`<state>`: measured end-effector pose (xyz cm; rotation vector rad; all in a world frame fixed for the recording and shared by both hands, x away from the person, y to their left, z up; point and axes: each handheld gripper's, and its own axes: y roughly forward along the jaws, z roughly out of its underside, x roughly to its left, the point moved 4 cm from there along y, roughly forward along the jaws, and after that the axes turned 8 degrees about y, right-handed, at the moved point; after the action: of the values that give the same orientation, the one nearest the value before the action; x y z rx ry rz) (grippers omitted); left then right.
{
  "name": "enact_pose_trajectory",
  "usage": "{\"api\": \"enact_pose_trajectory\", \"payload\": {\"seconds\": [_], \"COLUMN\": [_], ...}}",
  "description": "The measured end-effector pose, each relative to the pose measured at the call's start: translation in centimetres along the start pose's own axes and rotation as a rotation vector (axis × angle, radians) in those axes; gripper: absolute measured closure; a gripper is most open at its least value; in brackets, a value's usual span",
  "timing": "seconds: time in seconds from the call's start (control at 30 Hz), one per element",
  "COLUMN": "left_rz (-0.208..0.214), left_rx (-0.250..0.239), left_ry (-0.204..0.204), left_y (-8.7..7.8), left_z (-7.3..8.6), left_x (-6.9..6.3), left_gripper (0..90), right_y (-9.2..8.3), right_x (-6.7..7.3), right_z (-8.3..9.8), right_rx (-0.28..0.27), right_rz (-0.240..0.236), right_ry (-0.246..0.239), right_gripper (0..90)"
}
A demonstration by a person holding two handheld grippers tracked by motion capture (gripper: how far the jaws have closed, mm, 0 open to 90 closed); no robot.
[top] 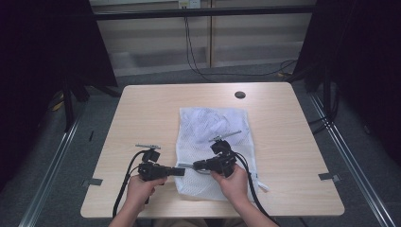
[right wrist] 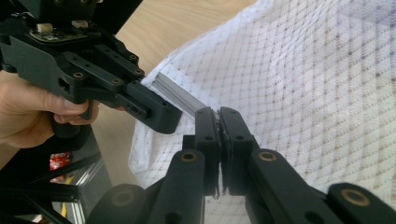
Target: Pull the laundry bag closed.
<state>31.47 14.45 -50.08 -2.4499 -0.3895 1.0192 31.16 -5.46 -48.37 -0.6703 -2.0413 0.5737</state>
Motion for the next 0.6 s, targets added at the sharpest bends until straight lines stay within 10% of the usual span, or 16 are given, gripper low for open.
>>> {"api": "enact_pose_trajectory", "payload": {"seconds": [0.6], "left_rz": [-0.005], "left_rx": [-0.010], "left_ry": [-0.010], "left_y": [-0.23], "left_z": [-0.02], "left_x": [0.18], "left_gripper": [88.6], "right_y": [-0.78], "right_x": [-1.01], "right_z": [0.11], "right_rx": [0.004], "right_rz": [0.005], "right_ry": [0.018], "right_gripper": [86.9]}}
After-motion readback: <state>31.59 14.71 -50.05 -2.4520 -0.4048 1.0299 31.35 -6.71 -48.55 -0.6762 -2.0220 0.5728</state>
